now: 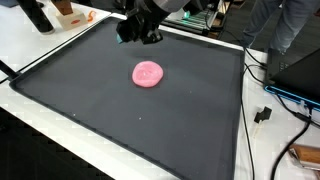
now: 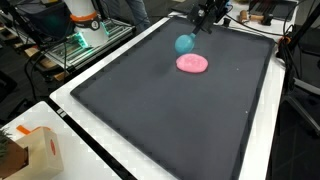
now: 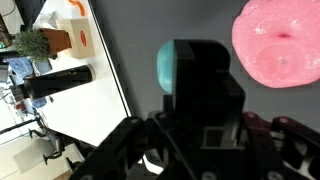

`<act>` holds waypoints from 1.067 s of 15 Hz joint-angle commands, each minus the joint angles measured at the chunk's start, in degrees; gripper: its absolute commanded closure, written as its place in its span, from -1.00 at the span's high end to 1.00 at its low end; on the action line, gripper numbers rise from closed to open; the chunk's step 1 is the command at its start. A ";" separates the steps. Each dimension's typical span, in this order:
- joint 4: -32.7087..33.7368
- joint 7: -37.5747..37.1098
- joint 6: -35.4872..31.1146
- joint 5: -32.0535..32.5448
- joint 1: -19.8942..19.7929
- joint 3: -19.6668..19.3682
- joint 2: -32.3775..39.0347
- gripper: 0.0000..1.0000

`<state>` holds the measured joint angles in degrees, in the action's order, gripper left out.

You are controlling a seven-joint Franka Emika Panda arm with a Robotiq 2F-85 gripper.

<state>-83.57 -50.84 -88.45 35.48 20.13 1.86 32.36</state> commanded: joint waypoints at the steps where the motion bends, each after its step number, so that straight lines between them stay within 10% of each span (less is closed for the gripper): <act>1: 2.49 -1.31 2.99 -1.49 0.18 -0.34 2.81 -0.50; 16: 5.05 -0.53 3.54 -5.34 -0.83 -1.67 7.42 -0.50</act>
<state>-80.32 -51.71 -85.88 31.95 19.59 0.65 38.55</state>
